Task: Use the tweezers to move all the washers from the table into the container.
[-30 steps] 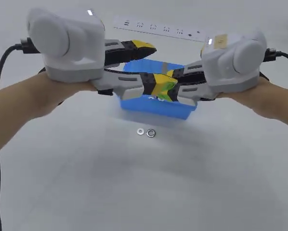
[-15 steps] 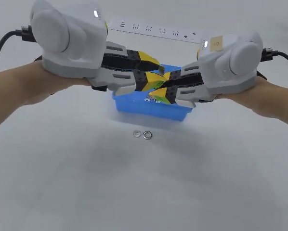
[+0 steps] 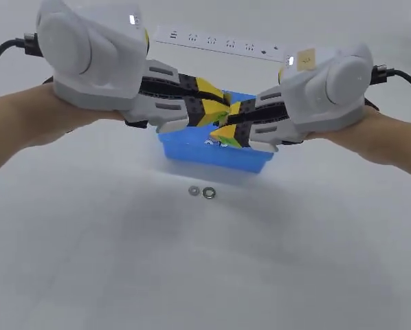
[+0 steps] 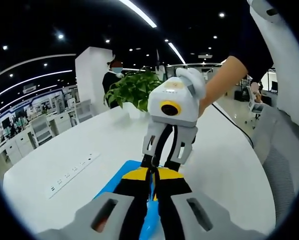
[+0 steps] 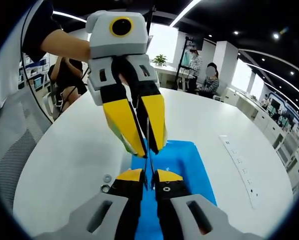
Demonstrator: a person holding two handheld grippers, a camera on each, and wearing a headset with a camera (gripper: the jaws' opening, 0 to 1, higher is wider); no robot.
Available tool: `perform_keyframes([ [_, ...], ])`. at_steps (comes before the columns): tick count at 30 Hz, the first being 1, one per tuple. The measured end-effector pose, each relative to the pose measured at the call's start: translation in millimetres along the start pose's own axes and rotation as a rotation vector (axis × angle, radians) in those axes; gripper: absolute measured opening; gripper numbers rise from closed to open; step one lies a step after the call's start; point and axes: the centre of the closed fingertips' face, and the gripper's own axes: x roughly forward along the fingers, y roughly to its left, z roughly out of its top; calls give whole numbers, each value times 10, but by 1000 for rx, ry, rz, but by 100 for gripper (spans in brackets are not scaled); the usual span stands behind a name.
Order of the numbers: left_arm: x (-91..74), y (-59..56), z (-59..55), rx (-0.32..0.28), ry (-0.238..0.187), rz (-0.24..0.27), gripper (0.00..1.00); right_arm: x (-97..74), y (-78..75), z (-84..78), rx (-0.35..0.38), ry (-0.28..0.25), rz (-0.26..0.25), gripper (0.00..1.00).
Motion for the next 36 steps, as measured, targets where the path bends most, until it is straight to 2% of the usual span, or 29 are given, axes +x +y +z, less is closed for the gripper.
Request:
perform_keyframes([
  [4,0,-9,10,1,-2,4,7,6,10,11,-5,0,4,10],
  [8,-4,3,11,49,14,18,5,9,7,12,-8,2,1,10],
  [11,9,-43,39,77,15,7,5,3,-4,32,-2,-5,-2,10],
  [16,4,-10,14,78,18,9,5,-4,-7,16,-3,4,-10,11],
  [25,-29,56,40,84,8,37,5,-39,-37,55,18,0,-34,14],
  [27,-51,72,59,79,2,40,5,-55,-72,57,-13,12,-58,16],
  [31,-93,40,140,80,-15,49,5,-85,-76,64,-8,15,-69,17],
  [36,-153,28,142,86,-12,52,5,-167,-74,44,0,25,-91,20],
])
